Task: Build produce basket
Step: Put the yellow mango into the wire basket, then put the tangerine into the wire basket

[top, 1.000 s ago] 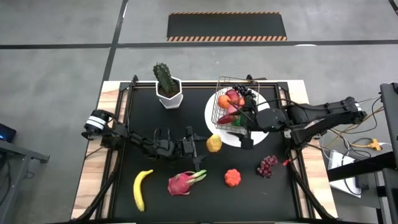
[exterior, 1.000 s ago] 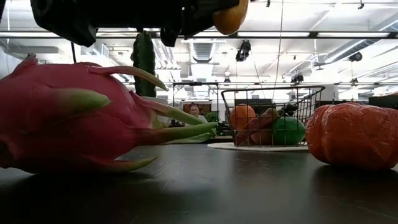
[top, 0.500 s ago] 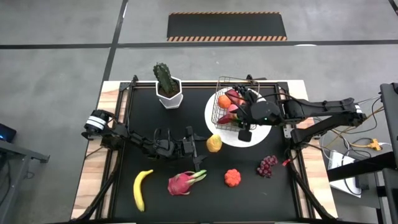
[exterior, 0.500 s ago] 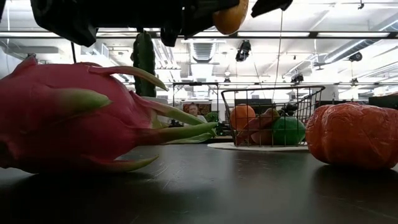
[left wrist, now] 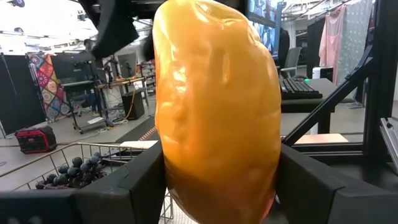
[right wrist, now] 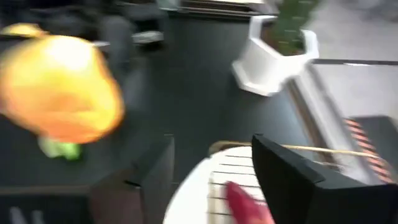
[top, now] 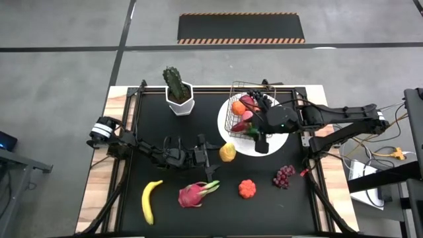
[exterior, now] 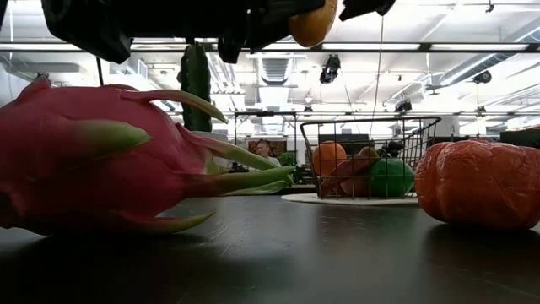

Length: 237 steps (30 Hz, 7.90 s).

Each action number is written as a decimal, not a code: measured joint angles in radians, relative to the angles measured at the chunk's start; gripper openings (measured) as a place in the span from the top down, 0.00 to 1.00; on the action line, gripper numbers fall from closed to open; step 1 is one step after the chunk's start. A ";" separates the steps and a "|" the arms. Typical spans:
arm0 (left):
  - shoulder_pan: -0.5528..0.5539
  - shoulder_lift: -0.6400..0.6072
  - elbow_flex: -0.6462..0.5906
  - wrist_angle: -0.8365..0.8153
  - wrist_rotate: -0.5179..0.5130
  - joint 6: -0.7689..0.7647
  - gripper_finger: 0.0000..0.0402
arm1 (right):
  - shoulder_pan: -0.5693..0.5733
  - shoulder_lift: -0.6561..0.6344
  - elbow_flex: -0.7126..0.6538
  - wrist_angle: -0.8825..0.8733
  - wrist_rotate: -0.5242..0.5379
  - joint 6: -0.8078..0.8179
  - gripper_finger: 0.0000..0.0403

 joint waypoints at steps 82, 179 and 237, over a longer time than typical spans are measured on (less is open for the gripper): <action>0.012 -0.002 -0.019 0.000 -0.048 0.000 0.14 | -0.302 0.106 -0.490 0.741 0.188 0.176 0.41; 0.021 -0.002 -0.020 -0.024 -0.045 0.006 0.14 | 0.444 -0.024 -0.368 0.305 0.022 0.362 0.97; 0.020 -0.002 -0.019 -0.025 -0.043 0.005 0.14 | 0.508 0.508 -0.136 0.024 0.214 0.485 0.08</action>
